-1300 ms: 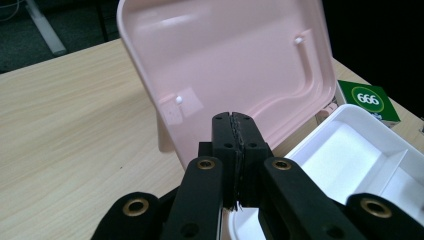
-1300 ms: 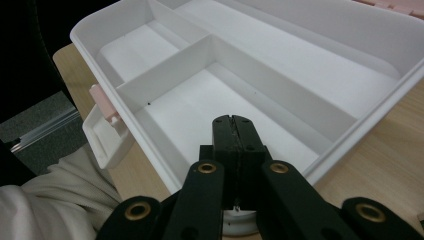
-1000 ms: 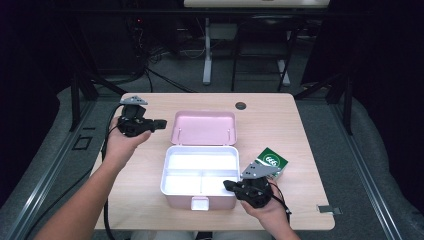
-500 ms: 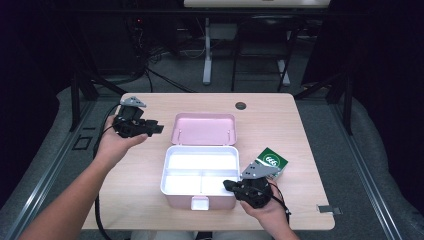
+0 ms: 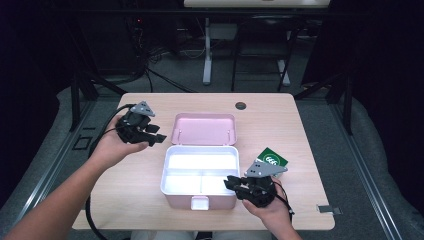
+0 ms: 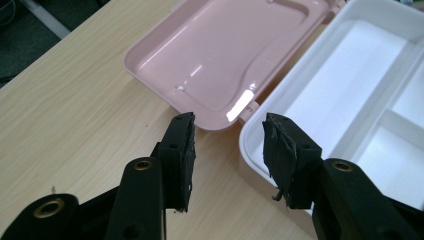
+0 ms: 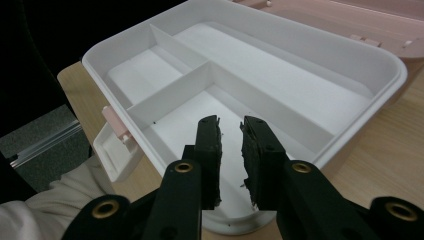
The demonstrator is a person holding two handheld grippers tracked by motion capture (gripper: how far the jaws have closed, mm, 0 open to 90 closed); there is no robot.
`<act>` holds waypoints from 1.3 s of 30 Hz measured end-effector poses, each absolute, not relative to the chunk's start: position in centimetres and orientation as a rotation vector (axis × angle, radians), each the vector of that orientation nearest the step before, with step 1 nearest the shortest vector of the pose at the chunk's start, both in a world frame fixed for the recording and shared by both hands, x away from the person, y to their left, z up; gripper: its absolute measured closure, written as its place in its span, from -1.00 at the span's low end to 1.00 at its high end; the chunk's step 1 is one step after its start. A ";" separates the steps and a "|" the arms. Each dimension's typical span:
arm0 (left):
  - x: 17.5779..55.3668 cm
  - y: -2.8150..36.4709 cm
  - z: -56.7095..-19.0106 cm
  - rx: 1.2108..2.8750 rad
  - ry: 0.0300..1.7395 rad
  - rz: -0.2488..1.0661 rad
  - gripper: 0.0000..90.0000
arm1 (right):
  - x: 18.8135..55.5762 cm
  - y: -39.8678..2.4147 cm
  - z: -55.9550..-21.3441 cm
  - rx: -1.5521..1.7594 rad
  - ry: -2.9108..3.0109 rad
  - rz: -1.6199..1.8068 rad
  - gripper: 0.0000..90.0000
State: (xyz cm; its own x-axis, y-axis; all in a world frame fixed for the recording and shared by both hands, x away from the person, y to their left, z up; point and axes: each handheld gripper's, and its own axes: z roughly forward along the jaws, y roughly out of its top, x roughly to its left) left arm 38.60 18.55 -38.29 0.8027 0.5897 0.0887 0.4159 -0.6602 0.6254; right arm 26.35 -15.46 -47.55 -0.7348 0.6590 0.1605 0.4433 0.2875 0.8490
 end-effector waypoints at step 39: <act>34.9 6.2 -41.8 2.954 0.079 0.402 0.66 | 27.8 -19.7 -48.1 1.184 2.194 1.459 0.48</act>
State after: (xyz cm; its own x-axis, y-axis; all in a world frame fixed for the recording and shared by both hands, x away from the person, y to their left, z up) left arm 34.91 6.23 -41.82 0.9625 0.0733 0.2613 0.0305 -0.9860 0.1642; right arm 27.85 -19.69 -48.06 -0.6376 0.7391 0.2173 0.4865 0.1676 0.8575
